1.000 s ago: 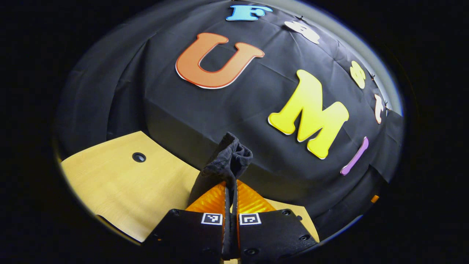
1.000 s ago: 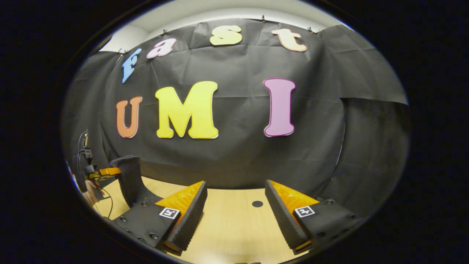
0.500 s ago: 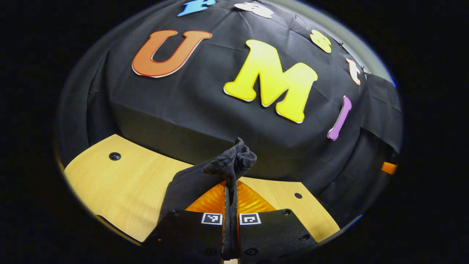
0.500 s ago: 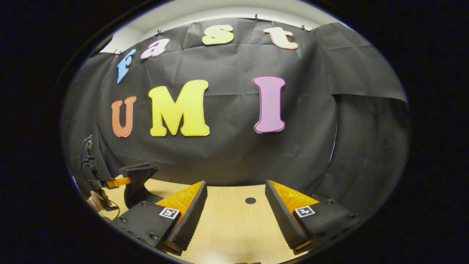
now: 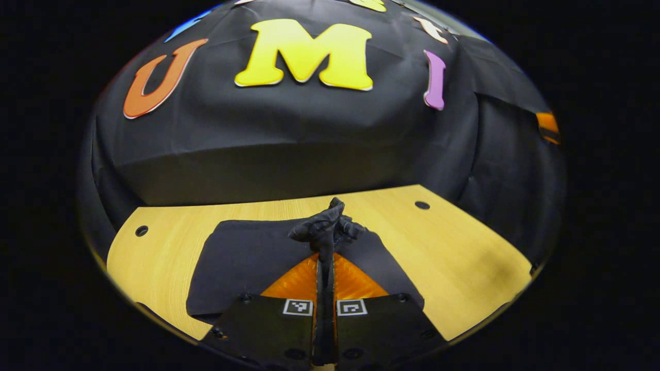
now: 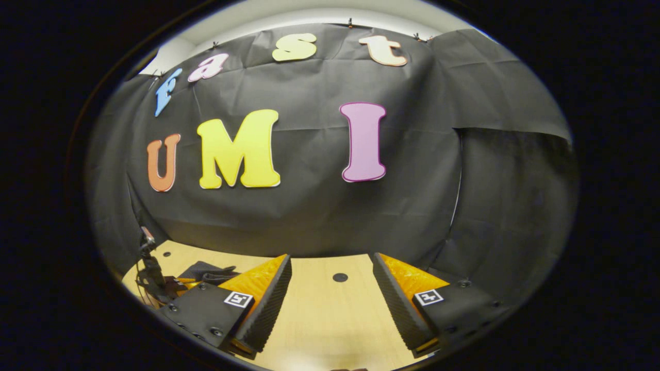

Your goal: Grasp the waist and the cuffs of the jeans and fold them to make the two legs overlap; first hold the waist and fold one-third of the jeans toward the cuffs, then hold the cuffs and fold the remaining one-third in the same direction to finish folding.

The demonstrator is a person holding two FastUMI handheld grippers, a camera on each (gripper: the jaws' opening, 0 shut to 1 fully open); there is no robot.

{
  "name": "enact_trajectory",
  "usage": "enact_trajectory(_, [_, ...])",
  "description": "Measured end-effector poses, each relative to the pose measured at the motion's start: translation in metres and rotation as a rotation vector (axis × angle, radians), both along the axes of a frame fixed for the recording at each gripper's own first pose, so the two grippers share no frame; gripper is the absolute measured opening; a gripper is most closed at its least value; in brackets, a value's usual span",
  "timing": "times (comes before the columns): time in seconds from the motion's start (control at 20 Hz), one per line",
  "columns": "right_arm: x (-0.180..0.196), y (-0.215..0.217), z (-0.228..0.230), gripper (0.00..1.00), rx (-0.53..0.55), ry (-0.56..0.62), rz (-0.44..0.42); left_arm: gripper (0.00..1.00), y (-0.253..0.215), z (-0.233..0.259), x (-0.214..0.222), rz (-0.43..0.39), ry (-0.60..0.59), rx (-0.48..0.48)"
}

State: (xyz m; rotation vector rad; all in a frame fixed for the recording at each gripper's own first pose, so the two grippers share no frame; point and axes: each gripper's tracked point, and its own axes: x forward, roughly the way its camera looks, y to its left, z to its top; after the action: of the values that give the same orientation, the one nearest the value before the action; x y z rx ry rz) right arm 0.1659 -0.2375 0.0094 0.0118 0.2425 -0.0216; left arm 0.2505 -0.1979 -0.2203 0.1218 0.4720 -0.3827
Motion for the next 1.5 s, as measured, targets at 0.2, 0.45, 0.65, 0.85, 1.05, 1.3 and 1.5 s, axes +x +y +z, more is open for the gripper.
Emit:
enact_trajectory(0.2, [0.0, -0.004, -0.004, 0.93, 0.009, 0.01, -0.009, 0.03, -0.002, -0.012, -0.003, -0.077, -0.036, 0.153])
enact_trajectory(0.45, [0.003, 0.004, -0.007, 0.98, 0.038, 0.017, 0.0, 0.48, -0.014, -0.014, -0.017, -0.245, -0.157, 0.421])
enact_trajectory(0.65, [0.0, 0.012, -0.013, 0.98, 0.032, 0.028, 0.013, 0.99, -0.028, 0.007, -0.029, -0.262, -0.21, 0.361])
enact_trajectory(0.85, [-0.001, 0.025, -0.012, 0.93, 0.054, 0.026, 0.026, 0.99, -0.022, 0.05, -0.034, -0.22, -0.289, 0.294])
enact_trajectory(1.05, [-0.005, 0.051, -0.004, 0.98, 0.059, 0.009, 0.058, 0.98, 0.004, 0.104, -0.039, -0.146, -0.372, 0.231])
enact_trajectory(1.3, [-0.013, 0.097, 0.01, 0.98, 0.084, -0.026, 0.119, 0.98, 0.049, 0.17, -0.063, -0.032, -0.456, 0.16])
enact_trajectory(1.5, [-0.026, 0.132, 0.019, 0.98, 0.107, -0.059, 0.151, 0.98, 0.089, 0.203, -0.084, 0.072, -0.464, 0.092])
